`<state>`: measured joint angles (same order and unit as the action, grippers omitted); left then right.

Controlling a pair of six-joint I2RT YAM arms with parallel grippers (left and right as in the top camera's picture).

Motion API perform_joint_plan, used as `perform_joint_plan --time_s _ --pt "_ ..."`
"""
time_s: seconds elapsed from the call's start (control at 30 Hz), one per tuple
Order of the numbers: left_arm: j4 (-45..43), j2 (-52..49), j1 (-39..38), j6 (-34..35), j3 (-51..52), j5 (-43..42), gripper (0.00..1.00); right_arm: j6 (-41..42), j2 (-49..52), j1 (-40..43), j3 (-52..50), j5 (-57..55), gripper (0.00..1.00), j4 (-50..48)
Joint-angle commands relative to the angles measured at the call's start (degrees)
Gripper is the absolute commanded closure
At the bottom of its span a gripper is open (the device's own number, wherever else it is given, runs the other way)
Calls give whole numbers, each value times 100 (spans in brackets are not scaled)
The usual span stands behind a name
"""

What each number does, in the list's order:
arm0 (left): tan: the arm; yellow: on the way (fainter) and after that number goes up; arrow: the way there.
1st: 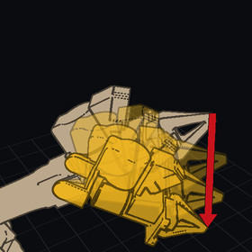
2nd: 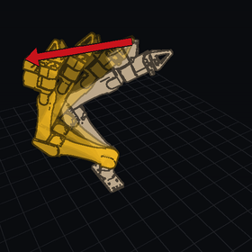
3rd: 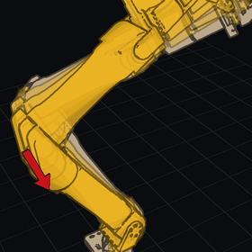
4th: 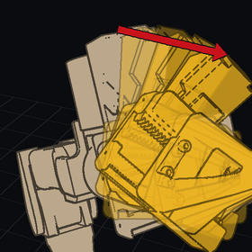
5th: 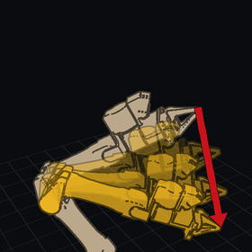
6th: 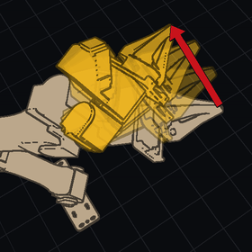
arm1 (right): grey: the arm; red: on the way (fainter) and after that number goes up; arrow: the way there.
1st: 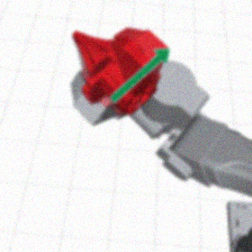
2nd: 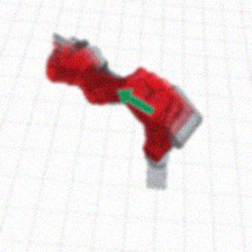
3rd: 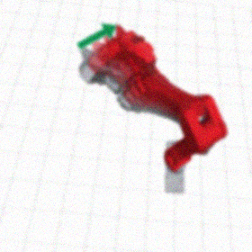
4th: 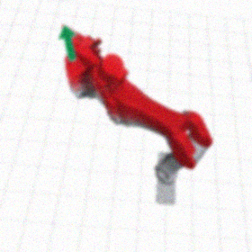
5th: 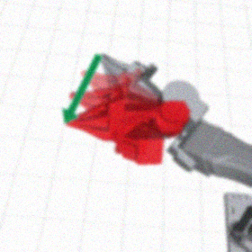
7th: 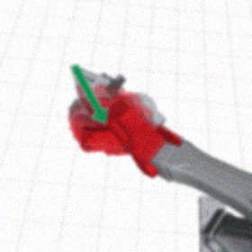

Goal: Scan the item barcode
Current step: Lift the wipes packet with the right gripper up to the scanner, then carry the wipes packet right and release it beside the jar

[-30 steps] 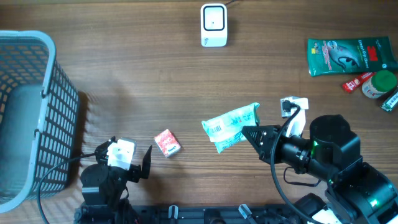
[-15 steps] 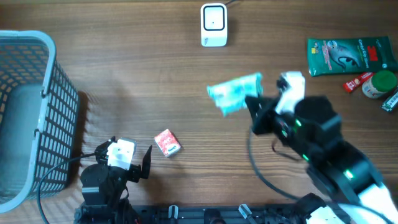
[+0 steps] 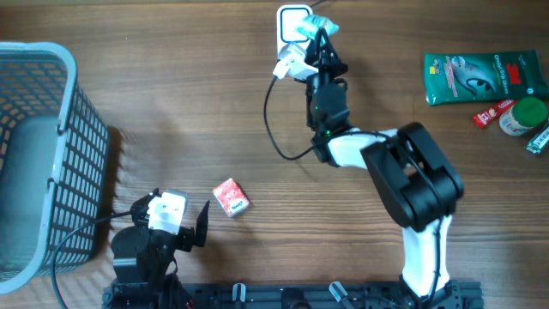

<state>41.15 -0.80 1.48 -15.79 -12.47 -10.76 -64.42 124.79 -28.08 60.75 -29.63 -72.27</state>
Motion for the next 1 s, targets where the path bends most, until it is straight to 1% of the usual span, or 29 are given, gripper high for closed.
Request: perform_joint_plan --time_s 0.0,0.1,0.17,0.23,0.3,0.43,0.6,0.77,0.8,0.83,0.9,0.93,0.97 --pt "-13 42 26 -48 15 -9 0 627 153 4 555 275 96 267" --pt "-13 42 26 -48 15 -9 0 1344 205 26 1150 859 95 1556" --pt "-11 42 26 -48 15 -9 0 1895 339 28 1552 872 96 1963" --pt "-11 42 26 -48 15 -9 0 2129 413 42 1617 866 96 2238" --pt "-11 42 26 -48 15 -11 0 2096 490 42 1615 695 96 2199" --pt "-11 42 26 -48 15 -11 0 2105 487 42 1617 695 96 1952" --pt "-11 42 26 -48 15 -9 0 2055 487 74 1617 566 96 1978" --pt "-11 42 26 -48 15 -11 0 1185 627 208 1617 616 95 2006" --pt "-11 42 26 -48 15 -9 0 1209 695 208 1617 616 95 2009" --pt "-11 42 26 -48 15 -9 0 1532 702 181 1606 612 96 2159" --pt "-11 42 26 -48 15 -9 0 2957 529 131 1606 205 96 2358" --pt "-11 42 26 -48 15 -9 0 3423 249 136 1606 177 96 2859" --pt "-11 42 26 -48 15 -9 0 3639 -48 157 1606 -70 96 3357"
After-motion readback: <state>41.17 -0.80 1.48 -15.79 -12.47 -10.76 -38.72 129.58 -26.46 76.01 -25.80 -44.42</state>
